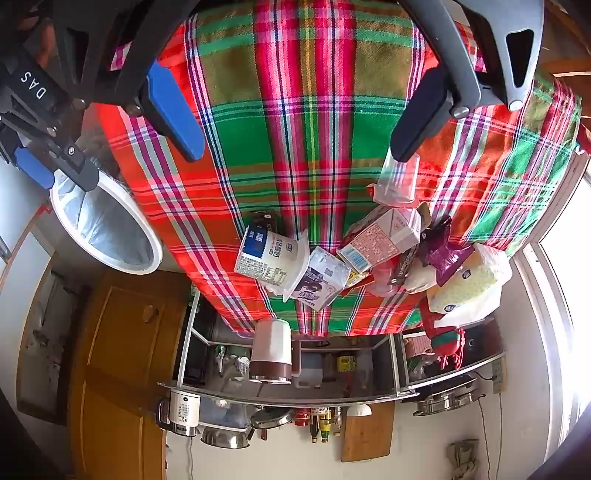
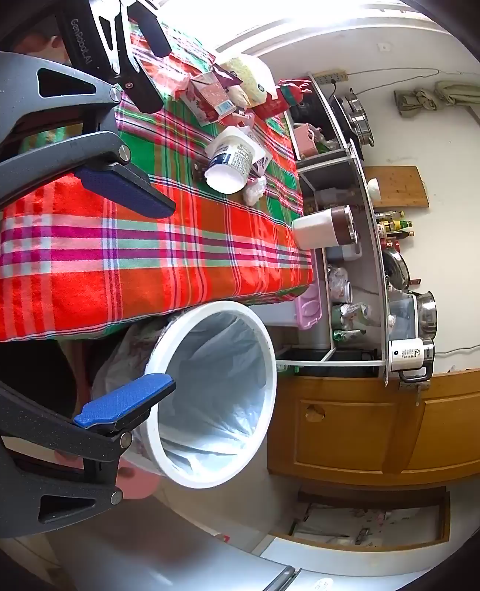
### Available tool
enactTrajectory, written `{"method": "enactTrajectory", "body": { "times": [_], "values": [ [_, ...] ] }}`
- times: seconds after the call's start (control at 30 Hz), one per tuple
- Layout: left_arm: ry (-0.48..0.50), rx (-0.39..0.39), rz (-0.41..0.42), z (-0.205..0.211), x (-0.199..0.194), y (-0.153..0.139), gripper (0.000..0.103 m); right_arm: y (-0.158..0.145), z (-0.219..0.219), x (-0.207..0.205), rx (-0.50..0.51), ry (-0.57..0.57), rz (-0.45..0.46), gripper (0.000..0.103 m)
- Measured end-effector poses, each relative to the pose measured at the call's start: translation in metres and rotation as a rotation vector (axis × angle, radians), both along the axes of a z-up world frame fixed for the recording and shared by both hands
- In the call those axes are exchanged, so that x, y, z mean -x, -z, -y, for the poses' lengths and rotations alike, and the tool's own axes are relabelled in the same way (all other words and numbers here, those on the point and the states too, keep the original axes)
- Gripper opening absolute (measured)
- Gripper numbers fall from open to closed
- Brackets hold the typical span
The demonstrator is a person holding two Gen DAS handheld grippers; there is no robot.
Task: Collect trash
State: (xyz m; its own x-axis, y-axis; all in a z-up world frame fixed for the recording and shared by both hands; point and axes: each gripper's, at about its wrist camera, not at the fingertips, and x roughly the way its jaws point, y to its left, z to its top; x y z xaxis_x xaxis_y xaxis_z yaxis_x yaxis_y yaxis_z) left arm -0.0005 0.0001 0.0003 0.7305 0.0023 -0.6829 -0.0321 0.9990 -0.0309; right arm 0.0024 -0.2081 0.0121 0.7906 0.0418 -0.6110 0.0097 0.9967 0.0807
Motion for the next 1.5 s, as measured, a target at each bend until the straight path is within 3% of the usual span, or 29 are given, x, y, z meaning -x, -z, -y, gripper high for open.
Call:
{"method": "enactTrajectory", "body": {
  "times": [1.5],
  "values": [
    [0.001,-0.003,0.003,0.002,0.0066,-0.0082,0.102,-0.0059,0.0002,0.0075,0.006,0.008,0.009,0.086]
  ]
}}
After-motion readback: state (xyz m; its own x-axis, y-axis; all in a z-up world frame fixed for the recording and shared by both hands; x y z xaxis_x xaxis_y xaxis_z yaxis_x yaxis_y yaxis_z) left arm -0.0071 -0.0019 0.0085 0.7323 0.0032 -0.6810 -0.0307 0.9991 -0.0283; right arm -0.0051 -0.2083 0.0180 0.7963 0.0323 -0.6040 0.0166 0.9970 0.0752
